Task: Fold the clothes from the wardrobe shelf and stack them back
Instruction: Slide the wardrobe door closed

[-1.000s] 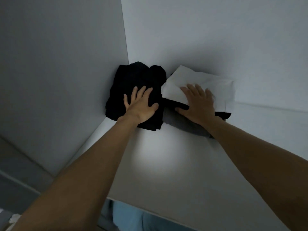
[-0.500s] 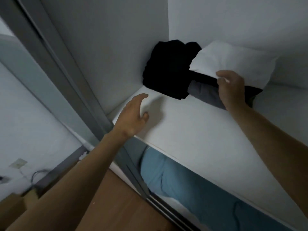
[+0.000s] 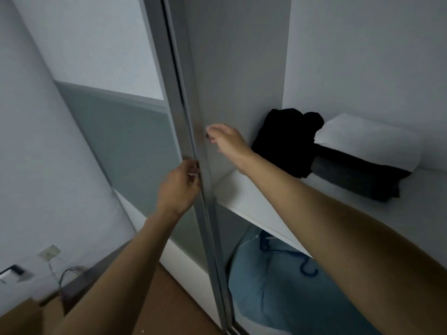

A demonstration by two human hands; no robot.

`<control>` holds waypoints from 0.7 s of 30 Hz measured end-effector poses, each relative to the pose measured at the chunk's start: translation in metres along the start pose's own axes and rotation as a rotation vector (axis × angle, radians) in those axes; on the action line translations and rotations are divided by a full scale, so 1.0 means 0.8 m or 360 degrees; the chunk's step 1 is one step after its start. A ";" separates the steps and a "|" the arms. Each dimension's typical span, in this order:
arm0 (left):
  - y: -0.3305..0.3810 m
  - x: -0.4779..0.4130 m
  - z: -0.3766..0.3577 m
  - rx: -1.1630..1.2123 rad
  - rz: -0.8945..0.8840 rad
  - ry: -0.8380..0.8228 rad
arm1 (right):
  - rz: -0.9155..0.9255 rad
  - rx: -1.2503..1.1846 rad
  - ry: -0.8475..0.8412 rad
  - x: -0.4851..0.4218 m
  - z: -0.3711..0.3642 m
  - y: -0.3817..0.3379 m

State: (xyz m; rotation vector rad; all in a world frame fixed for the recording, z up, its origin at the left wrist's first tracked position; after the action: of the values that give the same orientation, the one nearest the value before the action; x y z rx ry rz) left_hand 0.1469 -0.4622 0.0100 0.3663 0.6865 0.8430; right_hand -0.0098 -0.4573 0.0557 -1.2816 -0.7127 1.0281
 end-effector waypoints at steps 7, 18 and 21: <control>-0.021 0.000 0.001 0.0048 -0.0173 -0.0104 | -0.0216 -0.0306 0.0277 -0.027 -0.064 0.005; -0.001 -0.013 -0.015 -0.0108 -0.0582 -0.0280 | -0.0130 -0.0546 0.0212 0.050 -0.010 0.017; 0.031 -0.005 -0.024 -0.0115 -0.0814 -0.0286 | -0.0087 -0.0499 0.0344 0.087 0.021 0.023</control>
State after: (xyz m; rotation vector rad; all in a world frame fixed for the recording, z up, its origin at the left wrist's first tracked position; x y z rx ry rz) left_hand 0.1181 -0.4493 0.0116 0.1840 0.5455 0.3424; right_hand -0.0006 -0.3876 0.0332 -1.6073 -0.7568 0.7375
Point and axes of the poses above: each hand's wrist, its own x-axis away from the middle knuckle, its own z-axis out of the back of the hand, y = z × x, the point moved 2 cm from there along -x, towards the middle knuckle, and after that the axes turned 5 degrees about -z, right-handed, at the moved point
